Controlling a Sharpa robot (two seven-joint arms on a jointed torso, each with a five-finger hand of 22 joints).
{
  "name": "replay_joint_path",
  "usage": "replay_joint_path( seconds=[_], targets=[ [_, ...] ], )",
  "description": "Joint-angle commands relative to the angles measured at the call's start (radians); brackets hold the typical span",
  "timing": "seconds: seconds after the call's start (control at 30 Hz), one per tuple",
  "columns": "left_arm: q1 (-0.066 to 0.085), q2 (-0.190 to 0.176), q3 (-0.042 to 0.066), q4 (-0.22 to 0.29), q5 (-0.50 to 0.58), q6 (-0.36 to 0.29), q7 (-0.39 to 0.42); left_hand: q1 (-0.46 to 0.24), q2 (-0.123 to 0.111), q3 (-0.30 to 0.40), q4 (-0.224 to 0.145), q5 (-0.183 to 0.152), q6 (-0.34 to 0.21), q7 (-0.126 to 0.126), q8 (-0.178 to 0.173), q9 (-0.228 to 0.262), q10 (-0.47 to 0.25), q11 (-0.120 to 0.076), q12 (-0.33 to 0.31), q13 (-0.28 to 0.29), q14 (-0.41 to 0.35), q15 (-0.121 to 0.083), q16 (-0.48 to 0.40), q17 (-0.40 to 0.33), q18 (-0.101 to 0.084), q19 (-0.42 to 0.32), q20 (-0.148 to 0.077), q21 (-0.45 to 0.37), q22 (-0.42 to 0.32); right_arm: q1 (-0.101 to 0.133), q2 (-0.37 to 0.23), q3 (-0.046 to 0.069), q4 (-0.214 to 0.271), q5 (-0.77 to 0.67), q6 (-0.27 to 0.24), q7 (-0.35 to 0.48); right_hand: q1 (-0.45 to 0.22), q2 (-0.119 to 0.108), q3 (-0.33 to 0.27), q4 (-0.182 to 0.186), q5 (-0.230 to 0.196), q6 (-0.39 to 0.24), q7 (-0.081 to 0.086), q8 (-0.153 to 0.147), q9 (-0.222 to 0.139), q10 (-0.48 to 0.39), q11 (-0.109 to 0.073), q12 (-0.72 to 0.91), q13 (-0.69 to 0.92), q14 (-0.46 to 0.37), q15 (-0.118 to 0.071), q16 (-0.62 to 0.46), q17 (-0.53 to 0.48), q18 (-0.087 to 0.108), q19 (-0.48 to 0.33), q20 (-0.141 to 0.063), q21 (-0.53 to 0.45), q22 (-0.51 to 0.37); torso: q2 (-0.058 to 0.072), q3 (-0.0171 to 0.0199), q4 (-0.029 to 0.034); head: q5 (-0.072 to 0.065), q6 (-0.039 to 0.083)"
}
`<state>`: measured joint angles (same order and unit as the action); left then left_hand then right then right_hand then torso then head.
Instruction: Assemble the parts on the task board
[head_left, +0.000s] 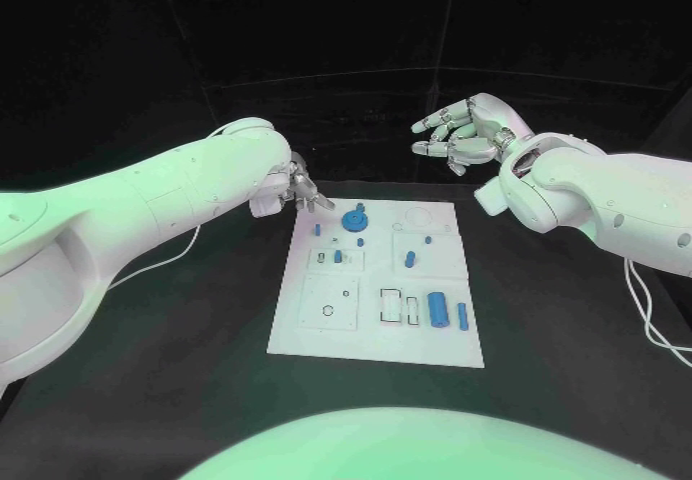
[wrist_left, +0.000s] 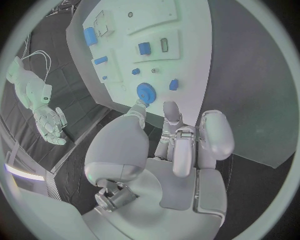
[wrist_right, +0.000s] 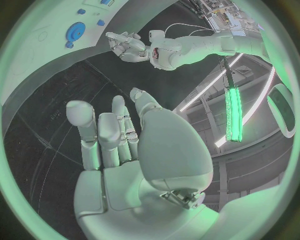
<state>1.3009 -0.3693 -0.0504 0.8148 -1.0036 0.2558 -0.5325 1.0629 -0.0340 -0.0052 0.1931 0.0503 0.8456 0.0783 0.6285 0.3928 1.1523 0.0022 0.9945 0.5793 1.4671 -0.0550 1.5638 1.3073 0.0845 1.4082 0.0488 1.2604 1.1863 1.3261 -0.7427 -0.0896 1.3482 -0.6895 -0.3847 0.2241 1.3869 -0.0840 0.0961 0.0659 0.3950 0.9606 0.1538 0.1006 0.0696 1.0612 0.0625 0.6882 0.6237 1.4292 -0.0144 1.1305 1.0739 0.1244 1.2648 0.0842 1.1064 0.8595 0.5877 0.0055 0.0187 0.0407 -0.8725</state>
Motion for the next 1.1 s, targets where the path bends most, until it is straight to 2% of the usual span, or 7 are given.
replay_joint_path(
  seconds=[0.03, 0.2, 0.47, 0.53, 0.67, 0.87, 1.1],
  targets=[
    [-0.008, 0.017, -0.001, -0.036, -0.082, 0.035, 0.053, -0.001, 0.016, -0.016, 0.007, -0.002, 0.017, -0.004, 0.008, 0.000, 0.018, -0.003, 0.011, 0.013, 0.104, -0.009, 0.007, 0.263, 0.002, 0.011, -0.004, 0.010, 0.009, 0.002, 0.004, 0.001, -0.002, -0.001, -0.001, 0.009, -0.003, -0.007, 0.007, 0.000, 0.006, -0.003, -0.002, 0.001, -0.001, 0.006, -0.002, -0.002, -0.001, 0.006, -0.004, -0.005, 0.001, 0.012, 0.006, 0.001, -0.005, 0.000, 0.006, -0.0031, -0.0016, 0.003, 0.000],
    [-0.025, 0.035, -0.002, -0.069, -0.110, 0.028, 0.071, -0.004, 0.022, -0.033, 0.017, -0.002, 0.032, -0.010, 0.011, 0.000, 0.032, -0.008, 0.020, 0.026, 0.104, -0.014, 0.007, 0.263, 0.000, 0.016, -0.007, 0.017, 0.017, 0.002, 0.004, 0.001, -0.001, -0.001, 0.000, 0.009, -0.003, -0.007, 0.007, 0.000, 0.006, -0.003, -0.002, 0.001, -0.001, 0.006, -0.002, -0.002, -0.001, 0.006, -0.004, -0.005, 0.001, 0.012, 0.006, 0.001, -0.005, 0.000, 0.012, -0.0056, -0.0031, 0.003, 0.000],
    [-0.042, 0.048, -0.002, -0.092, -0.120, 0.025, 0.079, -0.005, 0.025, -0.043, 0.023, -0.002, 0.038, -0.013, 0.012, -0.001, 0.037, -0.010, 0.021, 0.028, 0.104, -0.016, 0.007, 0.263, -0.001, 0.018, -0.010, 0.020, 0.022, 0.002, 0.004, 0.001, 0.000, -0.001, 0.000, 0.009, -0.003, -0.007, 0.007, 0.000, 0.006, -0.003, -0.002, 0.001, -0.001, 0.006, -0.002, -0.002, -0.001, 0.006, -0.004, -0.005, 0.001, 0.012, 0.006, 0.001, -0.005, 0.000, 0.014, -0.0061, -0.0046, 0.004, 0.000],
    [-0.044, 0.050, -0.002, -0.097, -0.120, 0.025, 0.079, -0.005, 0.025, -0.043, 0.023, -0.002, 0.038, -0.013, 0.012, -0.001, 0.037, -0.010, 0.022, 0.029, 0.104, -0.016, 0.007, 0.263, -0.001, 0.019, -0.010, 0.020, 0.022, 0.002, 0.003, 0.001, 0.001, -0.001, 0.000, 0.009, -0.003, -0.007, 0.007, 0.000, 0.006, -0.003, -0.002, 0.001, -0.001, 0.006, -0.002, -0.002, -0.001, 0.006, -0.004, -0.005, 0.001, 0.012, 0.006, 0.001, -0.005, 0.000, 0.015, -0.0064, -0.0030, 0.002, 0.000],
    [-0.046, 0.054, -0.002, -0.107, -0.121, 0.034, 0.081, 0.008, 0.028, -0.049, 0.020, -0.002, 0.043, -0.015, 0.012, -0.001, 0.040, -0.012, 0.021, 0.029, 0.104, -0.018, 0.007, 0.263, -0.002, 0.020, -0.012, 0.022, 0.024, 0.002, 0.003, 0.001, 0.001, -0.001, 0.000, 0.008, -0.003, -0.007, 0.007, 0.000, 0.006, -0.003, -0.002, 0.001, -0.001, 0.006, -0.002, -0.002, -0.001, 0.006, -0.004, -0.005, 0.001, 0.012, 0.006, 0.001, -0.005, 0.000, 0.014, -0.0063, -0.0051, 0.005, 0.000],
    [-0.049, 0.060, -0.002, -0.115, -0.121, 0.039, 0.082, 0.020, 0.032, -0.053, 0.016, -0.002, 0.045, -0.016, 0.011, -0.002, 0.042, -0.013, 0.021, 0.029, 0.104, -0.019, 0.007, 0.263, -0.002, 0.020, -0.013, 0.023, 0.026, 0.002, 0.004, 0.001, 0.001, -0.001, -0.001, 0.008, -0.003, -0.007, 0.007, 0.000, 0.006, -0.003, -0.002, 0.001, -0.001, 0.006, -0.002, -0.002, -0.001, 0.006, -0.004, -0.005, 0.001, 0.012, 0.006, 0.001, -0.005, 0.000, 0.013, -0.0060, -0.0022, 0.001, 0.000],
    [-0.051, 0.065, -0.002, -0.124, -0.121, 0.042, 0.082, 0.041, 0.042, -0.055, 0.007, -0.002, 0.047, -0.016, 0.010, -0.003, 0.043, -0.014, 0.018, 0.027, 0.104, -0.020, 0.007, 0.263, -0.002, 0.021, -0.014, 0.024, 0.028, 0.002, 0.005, 0.001, 0.000, -0.001, -0.001, 0.008, -0.002, -0.007, 0.009, 0.000, 0.007, -0.003, -0.003, 0.001, -0.001, 0.006, -0.002, -0.001, -0.002, 0.006, -0.004, -0.004, 0.002, 0.012, 0.007, 0.001, -0.005, 0.000, 0.014, -0.0058, -0.0039, 0.003, 0.000]
  ],
)
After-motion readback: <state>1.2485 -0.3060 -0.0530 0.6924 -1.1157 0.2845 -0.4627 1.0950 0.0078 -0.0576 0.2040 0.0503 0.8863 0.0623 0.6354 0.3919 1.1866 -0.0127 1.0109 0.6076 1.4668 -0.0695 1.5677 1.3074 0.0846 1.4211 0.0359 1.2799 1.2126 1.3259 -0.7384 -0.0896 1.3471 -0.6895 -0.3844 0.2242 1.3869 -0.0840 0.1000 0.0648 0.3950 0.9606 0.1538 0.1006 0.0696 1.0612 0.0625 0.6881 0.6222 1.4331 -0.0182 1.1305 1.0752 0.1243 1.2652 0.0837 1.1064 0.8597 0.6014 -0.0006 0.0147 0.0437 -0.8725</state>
